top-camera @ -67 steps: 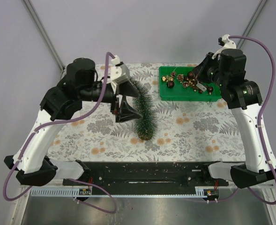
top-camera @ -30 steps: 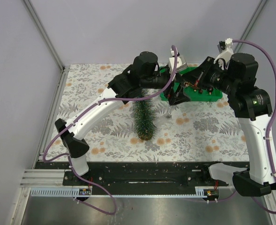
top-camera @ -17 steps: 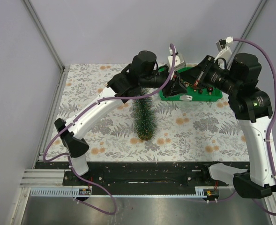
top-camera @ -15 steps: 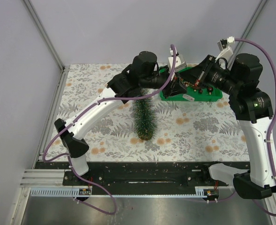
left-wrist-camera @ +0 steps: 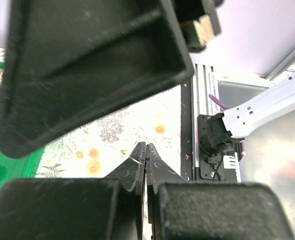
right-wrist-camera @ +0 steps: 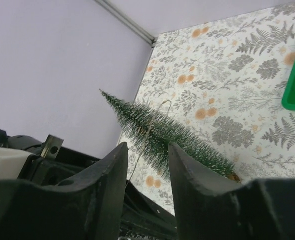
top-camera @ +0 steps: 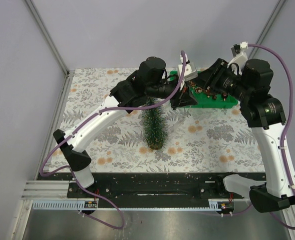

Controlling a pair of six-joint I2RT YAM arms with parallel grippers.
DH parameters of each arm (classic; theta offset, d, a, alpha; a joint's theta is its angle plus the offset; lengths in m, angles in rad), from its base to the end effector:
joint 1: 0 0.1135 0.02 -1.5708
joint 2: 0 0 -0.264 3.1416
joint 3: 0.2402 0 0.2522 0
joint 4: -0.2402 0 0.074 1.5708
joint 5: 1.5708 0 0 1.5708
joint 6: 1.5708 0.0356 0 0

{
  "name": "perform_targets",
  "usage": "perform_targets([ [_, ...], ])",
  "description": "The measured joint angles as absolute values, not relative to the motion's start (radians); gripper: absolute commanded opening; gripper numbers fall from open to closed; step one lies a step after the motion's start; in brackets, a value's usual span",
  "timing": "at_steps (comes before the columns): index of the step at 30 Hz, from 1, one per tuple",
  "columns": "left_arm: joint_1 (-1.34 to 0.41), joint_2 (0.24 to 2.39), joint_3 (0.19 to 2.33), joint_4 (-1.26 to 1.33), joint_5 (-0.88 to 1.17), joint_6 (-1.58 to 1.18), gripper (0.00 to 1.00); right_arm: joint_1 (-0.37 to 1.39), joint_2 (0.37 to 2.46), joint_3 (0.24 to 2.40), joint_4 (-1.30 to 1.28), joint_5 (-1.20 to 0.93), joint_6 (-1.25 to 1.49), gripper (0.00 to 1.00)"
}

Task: Decorate the small christmas tree

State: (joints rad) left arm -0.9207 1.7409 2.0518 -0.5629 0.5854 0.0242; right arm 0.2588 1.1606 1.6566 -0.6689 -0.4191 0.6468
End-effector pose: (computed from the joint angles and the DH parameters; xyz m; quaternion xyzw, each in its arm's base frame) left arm 0.2143 -0.3144 0.4799 0.5018 0.5934 -0.4597 0.4298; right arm 0.1960 0.0669 0.5066 0.0130 0.7605 0.4185 0.4963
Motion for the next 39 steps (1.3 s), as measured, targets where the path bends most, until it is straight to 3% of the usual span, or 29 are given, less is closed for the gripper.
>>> perform_targets([
  [5,-0.921,1.74,2.052,-0.595,0.62,0.025,0.0,0.255,1.16,1.656,-0.669,-0.35,0.618,0.58],
  [9,-0.921,1.734,2.052,-0.635,0.656,0.031,0.0,0.245,1.158,1.657,-0.671,-0.306,0.583,0.8],
  [13,-0.921,1.713,2.053,-0.689,0.686,0.053,0.0,0.225,1.132,1.648,-0.677,-0.258,0.545,0.87],
  [20,-0.921,1.661,2.072,-0.772,0.704,0.098,0.0,0.218,1.024,1.573,-0.656,-0.236,0.464,0.89],
  [28,-0.914,1.612,2.115,-0.894,0.713,0.169,0.0,0.216,0.784,1.076,-0.452,-0.398,0.408,0.93],
  [34,-0.911,1.578,2.115,-0.95,0.725,0.197,0.0,0.216,0.799,0.859,-0.309,-0.43,0.363,0.89],
  [39,-0.911,1.571,2.12,-0.965,0.744,0.216,0.0,0.216,0.832,0.818,-0.222,-0.414,0.349,0.85],
])
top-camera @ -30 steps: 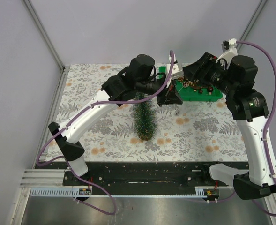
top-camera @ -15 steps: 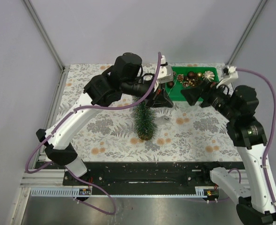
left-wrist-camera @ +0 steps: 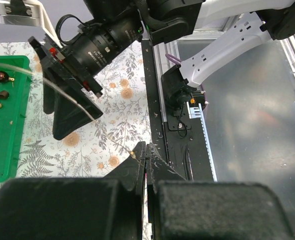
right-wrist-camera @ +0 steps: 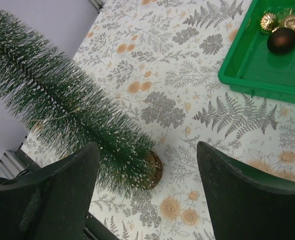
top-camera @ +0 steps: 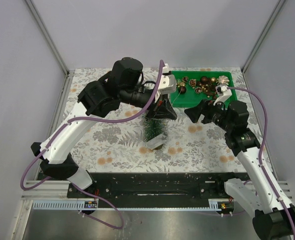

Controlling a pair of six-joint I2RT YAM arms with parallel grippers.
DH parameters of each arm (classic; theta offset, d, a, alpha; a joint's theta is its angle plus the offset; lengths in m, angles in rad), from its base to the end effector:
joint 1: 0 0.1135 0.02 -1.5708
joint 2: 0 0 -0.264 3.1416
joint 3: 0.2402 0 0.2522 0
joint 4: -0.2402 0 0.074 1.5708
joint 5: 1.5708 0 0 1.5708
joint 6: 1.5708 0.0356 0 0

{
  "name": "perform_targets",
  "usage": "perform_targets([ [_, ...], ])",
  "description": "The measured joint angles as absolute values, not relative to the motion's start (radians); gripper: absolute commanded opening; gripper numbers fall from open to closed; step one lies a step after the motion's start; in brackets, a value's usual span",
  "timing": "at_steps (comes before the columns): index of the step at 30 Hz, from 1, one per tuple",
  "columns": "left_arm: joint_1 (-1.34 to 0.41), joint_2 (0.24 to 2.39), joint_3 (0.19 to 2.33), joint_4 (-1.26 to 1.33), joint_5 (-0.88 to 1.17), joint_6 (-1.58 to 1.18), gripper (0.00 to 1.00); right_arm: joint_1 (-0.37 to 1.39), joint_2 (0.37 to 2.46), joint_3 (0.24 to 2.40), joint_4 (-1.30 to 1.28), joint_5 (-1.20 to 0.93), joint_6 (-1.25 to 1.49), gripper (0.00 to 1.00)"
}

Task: Decorate the small christmas tree

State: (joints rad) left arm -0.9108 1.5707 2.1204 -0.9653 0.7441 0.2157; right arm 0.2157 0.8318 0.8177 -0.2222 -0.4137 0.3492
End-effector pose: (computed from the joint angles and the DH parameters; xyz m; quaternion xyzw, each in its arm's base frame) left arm 0.1582 -0.2432 0.5162 0.5845 0.5539 -0.4596 0.3745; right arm 0.1841 0.0550 0.3402 -0.0755 0.7755 0.3237 0.5367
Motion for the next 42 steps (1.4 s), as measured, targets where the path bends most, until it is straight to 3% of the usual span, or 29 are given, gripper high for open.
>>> perform_targets([
  [11,-0.91,1.571,2.121,-1.003,0.762,0.241,0.0,0.345,0.953,0.632,0.102,-0.396,0.283,0.84],
  [25,-0.91,1.571,2.126,-1.008,0.768,0.256,0.0,0.444,1.158,0.578,0.435,-0.186,0.19,0.78],
  [35,-0.91,1.568,2.126,-1.009,0.768,0.26,0.0,0.497,1.35,0.596,0.573,-0.134,0.186,0.56],
  [38,-0.91,1.557,2.126,-1.01,0.768,0.264,0.0,0.532,1.375,0.612,0.596,-0.108,0.179,0.42],
  [42,-0.91,1.53,2.125,-1.018,0.767,0.271,0.0,0.542,1.376,0.624,0.621,-0.036,0.157,0.12],
])
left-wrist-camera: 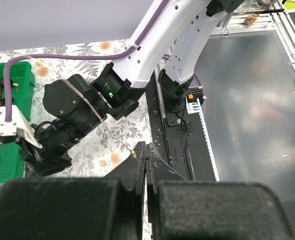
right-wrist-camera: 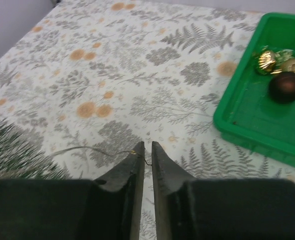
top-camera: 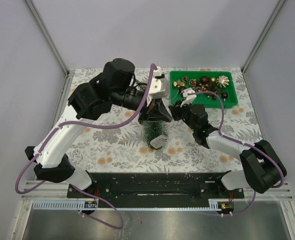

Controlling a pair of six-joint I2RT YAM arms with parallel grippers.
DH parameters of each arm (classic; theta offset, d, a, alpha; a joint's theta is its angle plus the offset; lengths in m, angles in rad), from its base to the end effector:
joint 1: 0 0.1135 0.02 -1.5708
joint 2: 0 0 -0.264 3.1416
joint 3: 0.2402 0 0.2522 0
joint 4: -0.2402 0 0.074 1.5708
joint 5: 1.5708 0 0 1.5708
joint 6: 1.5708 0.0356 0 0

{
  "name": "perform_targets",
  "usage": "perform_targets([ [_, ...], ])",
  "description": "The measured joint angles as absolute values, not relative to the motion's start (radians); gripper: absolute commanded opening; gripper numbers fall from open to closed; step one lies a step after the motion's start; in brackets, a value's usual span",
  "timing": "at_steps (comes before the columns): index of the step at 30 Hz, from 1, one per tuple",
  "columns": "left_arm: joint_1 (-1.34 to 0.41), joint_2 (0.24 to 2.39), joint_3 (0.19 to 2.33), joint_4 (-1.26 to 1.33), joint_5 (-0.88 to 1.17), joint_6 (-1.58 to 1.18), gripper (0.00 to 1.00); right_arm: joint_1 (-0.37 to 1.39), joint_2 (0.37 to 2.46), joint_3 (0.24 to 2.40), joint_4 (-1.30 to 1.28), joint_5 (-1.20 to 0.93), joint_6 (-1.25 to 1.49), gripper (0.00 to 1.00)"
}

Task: Decorate the small christmas tree

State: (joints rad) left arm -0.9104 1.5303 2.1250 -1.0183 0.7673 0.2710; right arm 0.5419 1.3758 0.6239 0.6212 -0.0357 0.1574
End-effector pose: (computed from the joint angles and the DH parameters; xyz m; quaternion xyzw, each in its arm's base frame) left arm 0.1458 -0.2279 0.5233 0.6025 0.5338 -0.4566 0.3789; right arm 0.2541 0.1545 0.2347 -0.1552 0.7356 0.2385 0.6148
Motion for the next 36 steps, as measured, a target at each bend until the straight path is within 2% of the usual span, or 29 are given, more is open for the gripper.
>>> perform_targets([
  [2,-0.91,1.515,2.123,-1.027,0.765,0.279,0.0,0.542,1.374,0.642,0.603,0.017,0.139,0.04],
  [5,-0.91,1.477,2.104,-1.04,0.754,0.296,0.0,0.542,1.363,0.698,0.55,0.088,0.092,0.0],
  [11,-0.891,1.396,2.075,-1.067,0.728,0.332,0.0,0.538,1.361,0.881,0.467,0.179,-0.029,0.0],
  [16,-0.802,1.314,1.996,-1.076,0.719,0.352,0.0,0.522,1.362,1.016,0.43,0.221,-0.142,0.0],
  [27,-0.679,1.074,1.652,-1.105,0.632,0.396,0.0,0.471,1.463,1.236,0.327,0.247,-0.26,0.0],
  [36,-0.572,1.059,1.513,-1.005,0.553,0.349,0.0,0.471,1.55,1.389,0.236,0.245,-0.293,0.0],
])
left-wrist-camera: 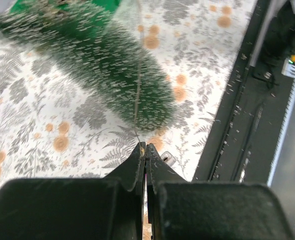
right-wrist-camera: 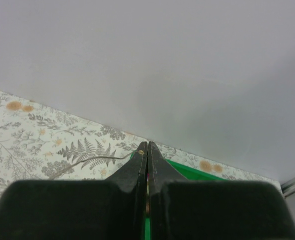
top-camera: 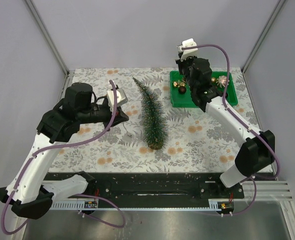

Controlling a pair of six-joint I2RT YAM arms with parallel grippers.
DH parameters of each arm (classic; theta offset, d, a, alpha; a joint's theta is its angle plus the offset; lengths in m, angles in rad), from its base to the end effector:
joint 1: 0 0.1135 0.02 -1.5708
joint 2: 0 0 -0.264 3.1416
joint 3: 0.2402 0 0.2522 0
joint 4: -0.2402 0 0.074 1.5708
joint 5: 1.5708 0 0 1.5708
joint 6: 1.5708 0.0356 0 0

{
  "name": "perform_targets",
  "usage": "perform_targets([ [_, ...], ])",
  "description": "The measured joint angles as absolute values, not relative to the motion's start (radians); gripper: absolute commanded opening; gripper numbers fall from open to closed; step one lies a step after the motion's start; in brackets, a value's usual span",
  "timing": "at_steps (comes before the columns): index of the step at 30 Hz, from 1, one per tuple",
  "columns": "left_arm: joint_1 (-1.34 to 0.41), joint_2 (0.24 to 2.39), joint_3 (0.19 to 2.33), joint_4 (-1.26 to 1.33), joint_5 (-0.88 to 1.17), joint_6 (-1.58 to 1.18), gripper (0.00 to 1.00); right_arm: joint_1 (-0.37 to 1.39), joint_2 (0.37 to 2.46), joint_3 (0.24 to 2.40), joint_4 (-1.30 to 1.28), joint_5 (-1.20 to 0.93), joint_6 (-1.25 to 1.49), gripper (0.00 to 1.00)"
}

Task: Decorate the small christmas tree

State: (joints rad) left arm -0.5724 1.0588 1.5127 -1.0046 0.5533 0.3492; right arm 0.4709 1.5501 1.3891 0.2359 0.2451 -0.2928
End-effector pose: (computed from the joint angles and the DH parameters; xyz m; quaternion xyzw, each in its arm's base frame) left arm 0.1356 -0.1096 0.4504 0.4928 0.6927 -0.2892 0.4402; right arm 0.3374 0.1621 0.4055 -0.1684 0.6598 -0.0181 0.7321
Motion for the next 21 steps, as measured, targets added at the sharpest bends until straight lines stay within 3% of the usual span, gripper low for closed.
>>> perform_targets([
  [9,-0.308,1.054,1.421,-0.888,0.547,0.242,0.0,0.471,1.673,1.532,0.198,0.243,-0.345,0.0],
  [21,-0.292,1.096,1.078,-0.798,0.578,0.227,0.0,0.461,1.818,1.576,0.103,0.247,-0.344,0.0],
])
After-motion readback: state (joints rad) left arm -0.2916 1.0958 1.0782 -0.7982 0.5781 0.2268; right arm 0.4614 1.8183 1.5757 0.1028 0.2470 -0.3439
